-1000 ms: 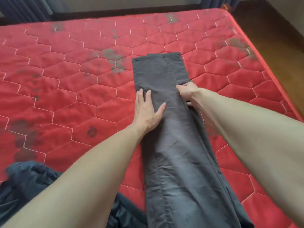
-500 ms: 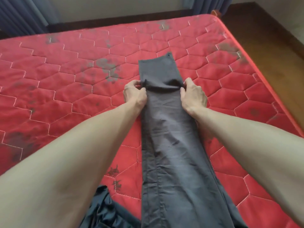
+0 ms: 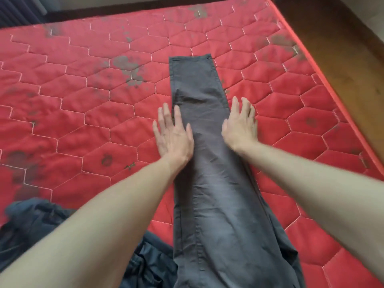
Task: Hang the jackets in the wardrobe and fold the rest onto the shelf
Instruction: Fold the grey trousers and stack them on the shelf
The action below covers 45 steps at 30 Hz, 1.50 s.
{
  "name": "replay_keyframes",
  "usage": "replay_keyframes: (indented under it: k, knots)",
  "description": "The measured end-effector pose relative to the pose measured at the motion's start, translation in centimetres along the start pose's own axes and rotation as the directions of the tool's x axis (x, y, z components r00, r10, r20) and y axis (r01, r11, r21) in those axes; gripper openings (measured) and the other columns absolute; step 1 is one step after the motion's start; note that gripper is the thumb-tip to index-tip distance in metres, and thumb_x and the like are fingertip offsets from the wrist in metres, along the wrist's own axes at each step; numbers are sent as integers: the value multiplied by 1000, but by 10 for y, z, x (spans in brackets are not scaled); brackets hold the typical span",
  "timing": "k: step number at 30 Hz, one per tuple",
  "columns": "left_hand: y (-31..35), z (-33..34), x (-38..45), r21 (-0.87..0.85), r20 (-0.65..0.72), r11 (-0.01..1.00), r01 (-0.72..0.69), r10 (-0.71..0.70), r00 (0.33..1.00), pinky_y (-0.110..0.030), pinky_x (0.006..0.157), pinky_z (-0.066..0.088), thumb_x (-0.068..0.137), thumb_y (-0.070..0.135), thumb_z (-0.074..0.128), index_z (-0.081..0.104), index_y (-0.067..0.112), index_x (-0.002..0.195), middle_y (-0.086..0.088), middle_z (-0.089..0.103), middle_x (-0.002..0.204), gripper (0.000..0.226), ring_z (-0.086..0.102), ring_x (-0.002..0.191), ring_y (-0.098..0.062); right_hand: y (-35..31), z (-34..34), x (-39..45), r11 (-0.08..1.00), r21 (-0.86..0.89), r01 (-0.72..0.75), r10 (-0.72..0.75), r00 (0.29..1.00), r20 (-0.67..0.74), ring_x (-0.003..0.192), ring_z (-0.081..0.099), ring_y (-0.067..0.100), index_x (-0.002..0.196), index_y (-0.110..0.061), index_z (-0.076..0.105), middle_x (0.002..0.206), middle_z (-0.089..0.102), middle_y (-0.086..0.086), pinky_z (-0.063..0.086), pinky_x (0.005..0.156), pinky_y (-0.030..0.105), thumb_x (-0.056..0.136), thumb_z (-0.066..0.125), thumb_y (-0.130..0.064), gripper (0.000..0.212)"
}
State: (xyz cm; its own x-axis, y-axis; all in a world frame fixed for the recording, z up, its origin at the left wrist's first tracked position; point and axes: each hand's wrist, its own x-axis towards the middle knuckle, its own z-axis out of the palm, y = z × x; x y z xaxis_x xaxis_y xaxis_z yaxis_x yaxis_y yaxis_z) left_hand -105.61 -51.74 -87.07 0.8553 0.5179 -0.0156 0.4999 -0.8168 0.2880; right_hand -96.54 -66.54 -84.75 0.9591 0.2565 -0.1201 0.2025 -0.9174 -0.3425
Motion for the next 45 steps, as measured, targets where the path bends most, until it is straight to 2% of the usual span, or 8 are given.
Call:
replay_keyframes:
  k: [3, 6, 19, 27, 33, 35, 40, 45]
  knots:
    - [-4, 9, -49, 110, 58, 973, -205, 199, 978, -46, 130, 0, 109, 42, 31, 13, 19, 167, -10, 3, 175, 65, -1, 162, -25, 2, 17, -74, 942, -132, 308, -315, 948, -42, 159, 16, 26, 163, -6, 22, 171, 19, 12, 23, 126, 43, 105, 43, -18, 63]
    - [-12, 16, -103, 170, 181, 914, -369, 339, 923, -46, 131, -1, 107, 38, 22, 7, 16, 167, -12, 2, 175, 66, 0, 162, -27, 14, 36, -151, 895, -130, 428, -425, 904, 47, 160, 14, 22, 163, -7, 24, 172, 18, 8, 23, 127, 43, 109, 41, -25, 59]
    - [-31, 4, -337, 33, 246, 891, -454, 433, 867, -51, 126, 27, 107, 38, 37, 31, 12, 163, -12, 22, 172, 62, 20, 160, -27, 117, 34, -356, 915, -192, 354, -337, 934, 118, 159, 20, 21, 162, -9, 29, 171, 22, 7, 26, 125, 45, 105, 36, -51, 71]
    - [-41, 3, -418, 14, 218, 884, -467, 454, 864, -51, 128, 19, 107, 43, 41, 19, 17, 167, -6, 10, 175, 68, 10, 162, -24, 128, 30, -399, 923, -161, 350, -349, 936, 38, 160, 13, 21, 164, -9, 25, 173, 18, 7, 20, 128, 47, 106, 39, -44, 68]
    - [-52, 5, -451, -9, 315, 857, -515, 491, 812, -56, 125, 23, 106, 52, 41, 18, 22, 167, -5, 9, 176, 72, 9, 162, -25, 158, 32, -443, 874, -197, 445, -421, 894, 151, 160, 14, 22, 164, -14, 26, 173, 17, 7, 28, 124, 51, 106, 43, -50, 70]
    - [-61, -1, -460, -34, 353, 755, -655, 622, 698, -56, 126, 18, 106, 55, 40, 16, 22, 167, -4, 8, 176, 74, 7, 162, -24, 168, 27, -451, 787, -201, 583, -552, 812, 190, 160, 14, 23, 165, -17, 23, 174, 14, 6, 26, 124, 51, 107, 43, -48, 69]
    - [-119, -27, -472, -181, 437, 480, -858, 821, 368, -49, 128, 6, 99, 46, 50, 11, 17, 168, -3, 5, 176, 84, 7, 162, -23, 227, 5, -475, 324, -146, 935, -825, 355, 440, 161, 12, 24, 166, -24, 17, 174, 11, 4, 17, 125, 47, 103, 46, -24, 70]
    - [-159, -42, -460, -212, 532, 396, -894, 814, 235, -44, 129, 7, 71, 37, 61, 11, 12, 167, -7, 4, 176, 111, 7, 162, -23, 261, -17, -472, 191, -141, 972, -801, 237, 549, 161, 10, 22, 167, -23, 14, 175, 8, 4, 13, 126, 46, 84, 38, -7, 88]
